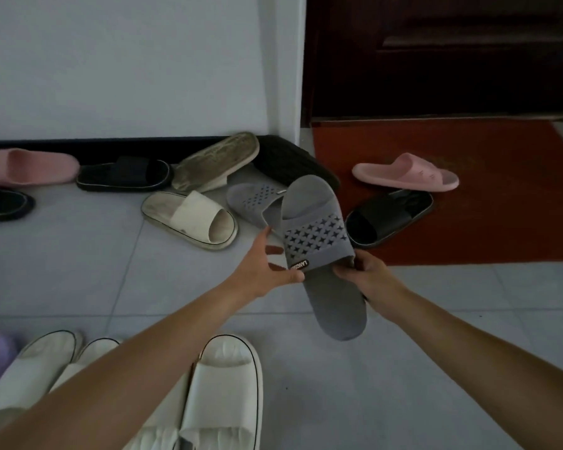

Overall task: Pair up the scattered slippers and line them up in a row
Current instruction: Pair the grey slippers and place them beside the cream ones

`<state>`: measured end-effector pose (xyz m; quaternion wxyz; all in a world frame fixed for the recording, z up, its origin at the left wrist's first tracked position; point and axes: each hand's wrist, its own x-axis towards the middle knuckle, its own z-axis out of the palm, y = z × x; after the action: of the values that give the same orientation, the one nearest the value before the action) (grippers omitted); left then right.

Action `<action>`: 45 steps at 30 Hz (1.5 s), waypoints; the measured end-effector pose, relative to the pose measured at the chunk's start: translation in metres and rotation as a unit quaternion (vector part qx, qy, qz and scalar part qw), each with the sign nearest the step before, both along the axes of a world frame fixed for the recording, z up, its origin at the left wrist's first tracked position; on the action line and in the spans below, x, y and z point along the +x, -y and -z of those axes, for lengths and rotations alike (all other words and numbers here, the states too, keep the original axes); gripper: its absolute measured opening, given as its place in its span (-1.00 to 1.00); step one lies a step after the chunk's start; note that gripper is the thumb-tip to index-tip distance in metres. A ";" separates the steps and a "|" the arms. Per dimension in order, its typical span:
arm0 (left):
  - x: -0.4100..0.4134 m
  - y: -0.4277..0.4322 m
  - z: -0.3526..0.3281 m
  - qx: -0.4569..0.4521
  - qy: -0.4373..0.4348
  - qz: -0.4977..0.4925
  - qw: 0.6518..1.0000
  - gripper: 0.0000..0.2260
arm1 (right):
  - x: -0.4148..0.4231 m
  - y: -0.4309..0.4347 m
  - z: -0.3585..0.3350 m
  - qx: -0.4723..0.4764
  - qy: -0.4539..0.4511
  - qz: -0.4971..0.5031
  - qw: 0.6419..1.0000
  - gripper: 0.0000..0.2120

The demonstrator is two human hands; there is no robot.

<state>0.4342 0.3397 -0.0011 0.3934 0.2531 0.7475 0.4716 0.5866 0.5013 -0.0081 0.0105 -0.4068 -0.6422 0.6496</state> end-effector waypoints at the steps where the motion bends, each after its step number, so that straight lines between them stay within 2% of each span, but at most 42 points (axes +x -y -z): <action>1: -0.001 0.005 0.002 0.000 -0.005 0.015 1.000 0.12 | -0.007 0.005 -0.001 -0.022 -0.007 -0.009 1.000 -0.61; 2: -0.001 0.009 0.006 0.002 -0.007 0.014 1.000 0.03 | -0.014 0.011 -0.001 -0.041 -0.014 -0.018 0.999 -0.59; 4: -0.003 0.016 0.013 -0.021 -0.009 -0.041 0.999 -0.31 | -0.033 0.023 -0.001 -0.065 -0.030 -0.049 0.996 -0.61; 6: -0.012 0.025 0.019 -0.072 -0.010 -0.111 0.991 -0.65 | -0.053 0.030 0.001 -0.048 -0.023 -0.118 0.992 -0.65; 8: -0.026 0.041 0.027 -0.100 -0.004 -0.171 0.980 -0.88 | -0.075 0.025 0.004 -0.008 0.037 -0.218 0.975 -0.48; 9: -0.034 0.050 0.031 -0.114 -0.003 -0.193 0.974 -0.91 | -0.086 0.020 0.007 0.018 0.076 -0.259 0.963 -0.36; 11: -0.045 0.071 0.040 -0.153 -0.015 -0.225 0.962 -0.90 | -0.108 0.009 0.015 0.097 0.122 -0.286 0.946 -0.25; 12: -0.050 0.082 0.046 -0.169 -0.021 -0.235 0.957 -0.88 | -0.118 0.005 0.021 0.181 0.135 -0.289 0.930 -0.27; 14: -0.054 0.100 0.054 -0.180 -0.022 -0.248 0.952 -0.85 | -0.132 0.003 0.034 0.389 0.166 -0.303 0.854 -0.37; 15: -0.055 0.107 0.056 -0.180 -0.020 -0.252 0.950 -0.85 | -0.136 0.004 0.042 0.450 0.177 -0.297 0.823 -0.40; 16: -0.054 0.111 0.059 -0.181 -0.017 -0.254 0.950 -0.85 | -0.140 0.004 0.050 0.473 0.197 -0.286 0.810 -0.39; 19: -0.049 0.114 0.065 -0.186 0.001 -0.238 0.953 -0.83 | -0.143 -0.004 0.067 0.446 0.271 -0.261 0.812 -0.35; 22: -0.040 0.103 0.070 -0.191 0.019 -0.211 0.958 -0.82 | -0.143 -0.015 0.068 0.422 0.304 -0.256 0.815 -0.30; 25: -0.031 0.089 0.070 -0.193 0.007 -0.175 0.965 -0.82 | -0.138 -0.007 0.064 0.351 0.314 -0.237 0.850 -0.04; 27: -0.023 0.079 0.065 -0.198 -0.002 -0.138 0.970 -0.82 | -0.120 0.002 0.063 0.316 0.301 -0.201 0.877 0.01; 30: -0.006 0.066 0.060 -0.198 -0.007 -0.109 0.974 -0.84 | -0.075 0.006 0.055 0.295 0.260 -0.181 0.901 -0.10; 34: 0.027 0.051 0.054 -0.191 0.024 -0.102 0.976 -0.81 | -0.008 -0.004 0.033 0.289 0.241 -0.190 0.907 -0.30; 37: 0.061 0.050 0.047 -0.224 0.002 -0.045 0.973 -0.76 | 0.050 -0.001 0.021 0.259 0.244 -0.187 0.916 -0.43; 42: 0.130 0.059 0.050 -0.285 -0.003 0.095 0.954 -0.71 | 0.153 0.017 0.025 0.228 0.330 -0.201 0.894 -0.50; 45: 0.154 0.067 0.055 -0.317 -0.050 0.180 0.930 -0.64 | 0.188 0.034 0.036 0.211 0.403 -0.253 0.854 -0.36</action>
<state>0.5882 0.2731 -0.0565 0.4931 0.2690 0.8188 0.1183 0.7745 0.4673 -0.0441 -0.3284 -0.4449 -0.7923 0.2579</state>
